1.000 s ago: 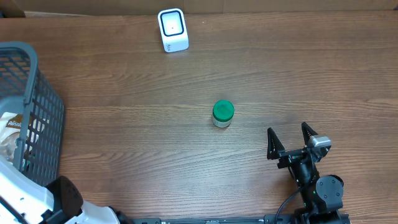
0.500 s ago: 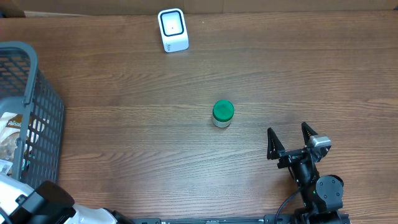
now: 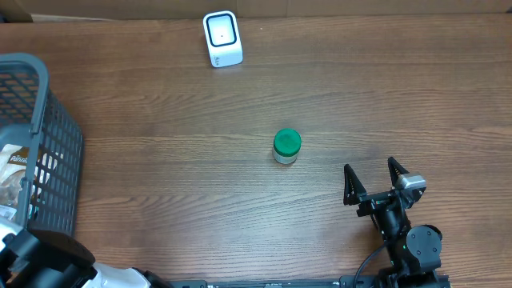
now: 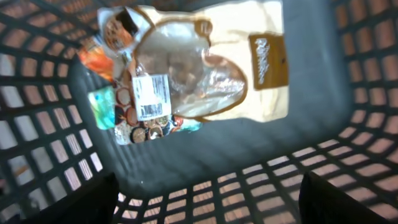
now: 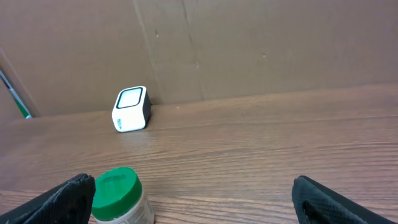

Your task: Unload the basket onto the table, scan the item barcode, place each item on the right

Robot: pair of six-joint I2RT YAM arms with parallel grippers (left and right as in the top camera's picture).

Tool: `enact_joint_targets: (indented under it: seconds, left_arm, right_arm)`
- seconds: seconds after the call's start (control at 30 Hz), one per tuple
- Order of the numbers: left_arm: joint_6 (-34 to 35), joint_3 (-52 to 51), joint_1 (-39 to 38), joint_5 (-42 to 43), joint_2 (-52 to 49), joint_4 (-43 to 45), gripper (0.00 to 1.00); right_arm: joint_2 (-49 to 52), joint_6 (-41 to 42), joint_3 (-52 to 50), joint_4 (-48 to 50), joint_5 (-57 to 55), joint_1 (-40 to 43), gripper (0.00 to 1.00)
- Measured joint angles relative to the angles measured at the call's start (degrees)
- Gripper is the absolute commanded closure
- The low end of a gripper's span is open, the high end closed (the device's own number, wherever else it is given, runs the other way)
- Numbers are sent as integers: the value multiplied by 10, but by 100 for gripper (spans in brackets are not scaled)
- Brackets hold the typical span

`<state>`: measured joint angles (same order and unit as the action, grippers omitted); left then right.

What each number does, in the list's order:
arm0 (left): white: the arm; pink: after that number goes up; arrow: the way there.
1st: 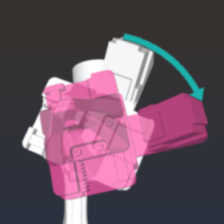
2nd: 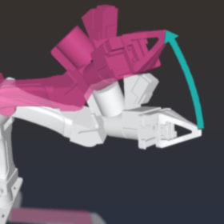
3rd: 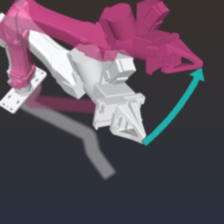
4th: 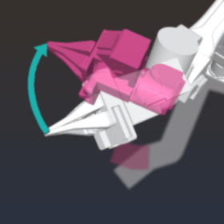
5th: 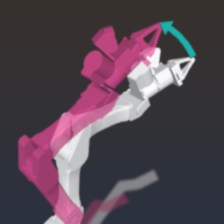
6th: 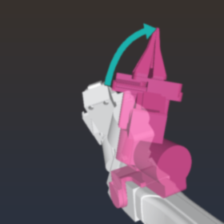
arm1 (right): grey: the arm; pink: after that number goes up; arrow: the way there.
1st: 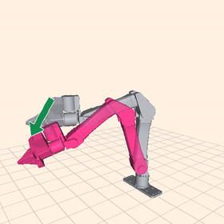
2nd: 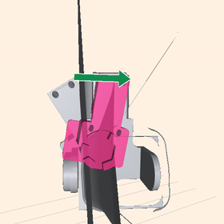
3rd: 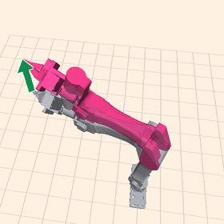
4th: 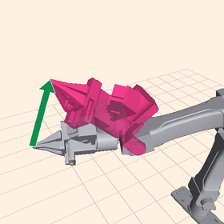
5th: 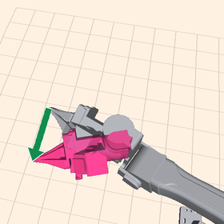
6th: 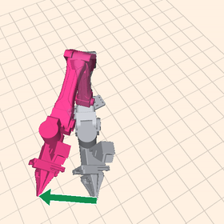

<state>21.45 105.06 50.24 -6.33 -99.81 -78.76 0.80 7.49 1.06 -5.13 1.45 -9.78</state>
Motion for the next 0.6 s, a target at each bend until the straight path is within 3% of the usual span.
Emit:
enact_joint_targets:
  seconds: [0.27, 0.6]
  left_arm:
    - [-58, -117, 0, -4, 0, 123, 19]
    - [-209, -260, 0, -8, -1, 286, 7]
  right_arm:
    - [0, 0, 0, 0, 0, 0, 0]
    - [0, 0, 0, 0, 0, 0, 0]
